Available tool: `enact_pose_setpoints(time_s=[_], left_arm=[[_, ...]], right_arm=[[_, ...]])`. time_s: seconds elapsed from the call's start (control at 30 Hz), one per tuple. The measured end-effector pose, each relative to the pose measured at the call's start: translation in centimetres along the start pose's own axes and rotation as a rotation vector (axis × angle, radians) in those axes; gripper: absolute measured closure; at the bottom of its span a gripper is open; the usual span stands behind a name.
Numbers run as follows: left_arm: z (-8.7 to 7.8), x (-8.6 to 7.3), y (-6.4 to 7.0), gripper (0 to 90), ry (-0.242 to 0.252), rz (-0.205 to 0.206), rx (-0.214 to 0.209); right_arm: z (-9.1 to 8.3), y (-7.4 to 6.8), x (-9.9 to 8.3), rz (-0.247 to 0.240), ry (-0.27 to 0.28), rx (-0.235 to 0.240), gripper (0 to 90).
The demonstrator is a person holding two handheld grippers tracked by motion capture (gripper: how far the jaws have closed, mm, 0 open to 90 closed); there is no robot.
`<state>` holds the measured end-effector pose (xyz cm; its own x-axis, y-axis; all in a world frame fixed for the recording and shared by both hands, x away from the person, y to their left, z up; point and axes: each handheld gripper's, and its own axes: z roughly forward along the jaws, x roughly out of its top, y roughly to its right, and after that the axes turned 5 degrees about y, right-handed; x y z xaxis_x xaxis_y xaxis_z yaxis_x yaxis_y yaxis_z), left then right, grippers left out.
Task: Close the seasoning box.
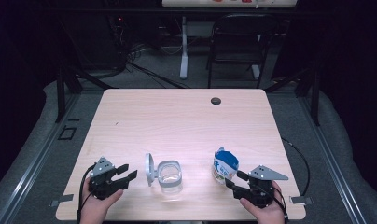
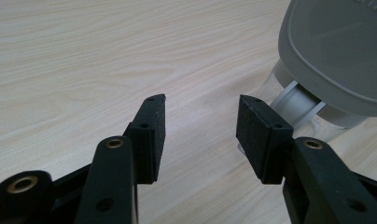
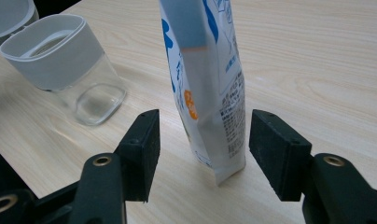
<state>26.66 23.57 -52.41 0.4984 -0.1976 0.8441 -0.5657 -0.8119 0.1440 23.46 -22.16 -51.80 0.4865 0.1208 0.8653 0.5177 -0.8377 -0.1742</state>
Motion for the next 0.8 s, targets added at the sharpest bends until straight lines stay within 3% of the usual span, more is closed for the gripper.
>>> enact_pose_setpoints(time_s=[0.4, 0.8], left_arm=[[0.1, 0.1, 0.1, 53.7, 0.010, 0.007, -0.008], [0.0, 0.0, 0.0, 53.9, 0.010, -0.001, -0.010]], right_arm=[[1.5, 1.1, -0.1, 0.015, -0.024, 0.011, 42.5], [2.9, 1.4, 0.0, 0.063, -0.061, 0.043, 41.2]])
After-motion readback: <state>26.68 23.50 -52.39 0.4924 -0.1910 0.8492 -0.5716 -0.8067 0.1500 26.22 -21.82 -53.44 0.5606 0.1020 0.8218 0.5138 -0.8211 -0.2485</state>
